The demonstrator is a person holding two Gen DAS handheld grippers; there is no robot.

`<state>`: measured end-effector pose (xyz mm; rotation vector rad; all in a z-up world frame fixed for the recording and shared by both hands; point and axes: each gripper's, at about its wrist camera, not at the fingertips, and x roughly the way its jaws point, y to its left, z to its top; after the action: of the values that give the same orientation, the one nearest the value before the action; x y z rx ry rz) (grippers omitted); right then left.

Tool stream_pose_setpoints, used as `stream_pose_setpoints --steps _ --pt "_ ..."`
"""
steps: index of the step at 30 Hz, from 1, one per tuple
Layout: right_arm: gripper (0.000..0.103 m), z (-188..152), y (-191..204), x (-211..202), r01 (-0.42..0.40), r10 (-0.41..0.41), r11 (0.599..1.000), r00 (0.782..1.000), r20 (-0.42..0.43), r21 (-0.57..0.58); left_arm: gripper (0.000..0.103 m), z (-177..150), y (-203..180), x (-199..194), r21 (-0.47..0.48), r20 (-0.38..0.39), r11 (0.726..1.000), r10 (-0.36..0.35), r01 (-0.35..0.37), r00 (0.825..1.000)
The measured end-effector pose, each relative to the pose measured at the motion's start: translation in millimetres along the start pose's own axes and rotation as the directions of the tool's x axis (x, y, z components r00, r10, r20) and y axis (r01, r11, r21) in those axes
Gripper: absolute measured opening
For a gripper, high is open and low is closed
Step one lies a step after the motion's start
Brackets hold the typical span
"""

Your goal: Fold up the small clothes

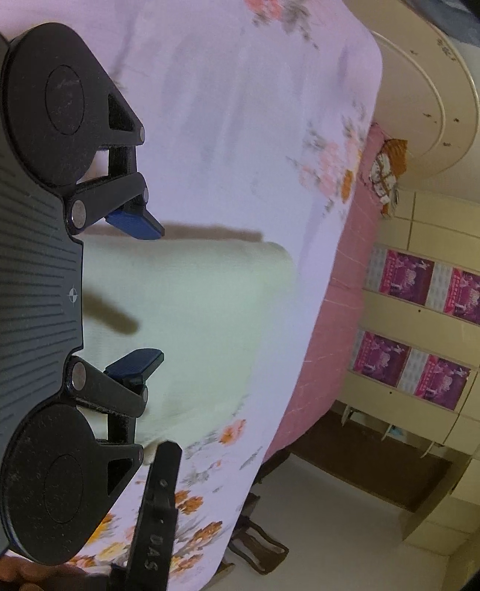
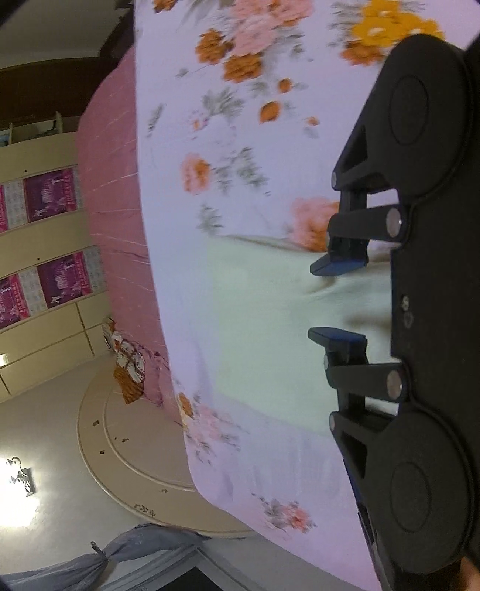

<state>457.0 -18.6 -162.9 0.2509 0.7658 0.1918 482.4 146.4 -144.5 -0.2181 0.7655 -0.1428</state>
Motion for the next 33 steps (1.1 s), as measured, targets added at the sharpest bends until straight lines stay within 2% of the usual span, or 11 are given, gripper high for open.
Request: stream_pose_setpoints --steps 7,9,10,11,15,20,23,26,30,33 --pt "0.03 13 -8 34 0.017 -0.018 0.999 1.0 0.002 0.051 0.064 17 -9 40 0.049 -0.027 0.998 0.049 -0.048 0.998" --pt "0.03 16 -9 42 0.031 -0.031 0.998 1.0 0.001 0.051 0.071 18 -8 49 0.047 -0.041 0.998 0.051 -0.049 0.998" --pt "0.03 16 -9 47 0.043 -0.043 0.998 0.999 -0.002 0.041 0.08 18 -7 53 0.039 -0.047 0.998 0.055 -0.053 0.997" --pt "0.03 16 -8 51 0.058 -0.057 0.998 0.998 -0.01 0.029 0.083 17 -6 56 0.036 -0.05 0.997 0.064 -0.062 0.997" --pt "0.031 15 -9 69 0.104 -0.103 0.995 0.993 -0.056 0.002 0.086 15 -5 64 0.045 -0.051 0.997 0.058 -0.055 0.997" --pt "0.031 17 -10 69 0.095 -0.094 0.995 0.993 -0.07 0.011 0.09 17 -1 62 0.018 -0.067 0.999 0.049 -0.048 0.997" --pt "0.034 19 -13 58 0.065 -0.063 0.996 0.997 -0.041 0.058 0.103 15 -3 61 0.038 -0.084 0.998 0.048 -0.045 0.995" --pt "0.035 12 -10 41 0.042 -0.044 0.997 0.999 0.018 0.065 0.103 9 -4 57 0.052 -0.083 0.998 0.049 -0.044 0.995" --pt "0.035 0 -7 48 0.103 -0.103 0.995 0.994 -0.033 -0.012 0.103 9 -3 57 0.02 -0.103 0.998 0.058 -0.056 0.993" --pt "0.039 5 -10 36 0.079 -0.078 0.996 0.997 -0.023 0.046 0.103 9 -5 55 -0.009 -0.125 0.996 0.088 -0.09 0.988"
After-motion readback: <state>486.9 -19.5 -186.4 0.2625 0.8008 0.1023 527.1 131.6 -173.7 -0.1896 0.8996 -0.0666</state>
